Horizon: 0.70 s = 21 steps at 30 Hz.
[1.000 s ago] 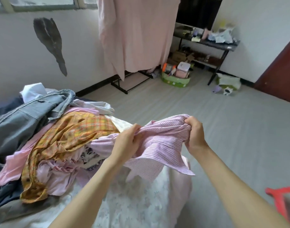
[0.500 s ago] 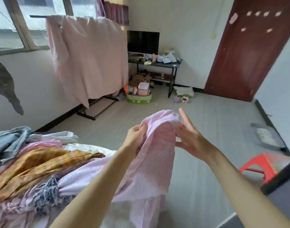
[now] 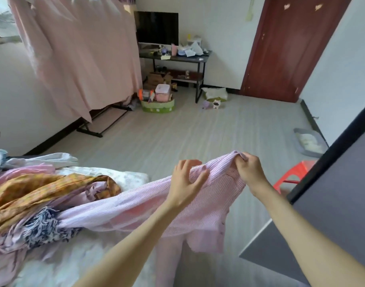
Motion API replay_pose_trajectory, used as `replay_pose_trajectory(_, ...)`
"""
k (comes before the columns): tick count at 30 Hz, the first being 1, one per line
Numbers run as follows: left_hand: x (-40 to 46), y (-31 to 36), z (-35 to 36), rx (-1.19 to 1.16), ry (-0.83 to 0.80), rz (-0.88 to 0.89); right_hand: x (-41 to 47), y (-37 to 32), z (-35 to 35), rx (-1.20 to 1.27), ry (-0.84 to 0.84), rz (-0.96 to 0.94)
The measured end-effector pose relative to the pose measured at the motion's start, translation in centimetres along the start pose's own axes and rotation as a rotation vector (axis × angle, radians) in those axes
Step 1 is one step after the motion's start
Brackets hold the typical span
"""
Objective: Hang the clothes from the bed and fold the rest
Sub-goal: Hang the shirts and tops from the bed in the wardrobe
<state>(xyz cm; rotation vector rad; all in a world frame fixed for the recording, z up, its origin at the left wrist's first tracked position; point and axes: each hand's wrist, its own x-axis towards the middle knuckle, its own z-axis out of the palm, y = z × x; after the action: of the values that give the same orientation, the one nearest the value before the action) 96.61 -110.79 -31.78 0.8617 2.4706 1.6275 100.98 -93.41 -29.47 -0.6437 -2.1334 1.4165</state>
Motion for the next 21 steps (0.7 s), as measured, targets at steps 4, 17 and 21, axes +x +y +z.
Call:
replay_pose_trajectory(4, -1.0, 0.5, 3.8, 0.442, 0.011, 0.118, -0.7, 0.4, -2.2, -0.013, 0.020, 0.023)
replay_pose_trajectory(17, -0.4, 8.6, 15.3, 0.354, -0.098, 0.147, -5.4, 4.0, -23.3, 0.235, 0.641, 0.231)
replay_pose_trajectory(21, 0.7, 9.7, 17.4, 0.074, -0.379, -0.047, -7.7, 7.2, -26.6, 0.130, 0.677, 0.275)
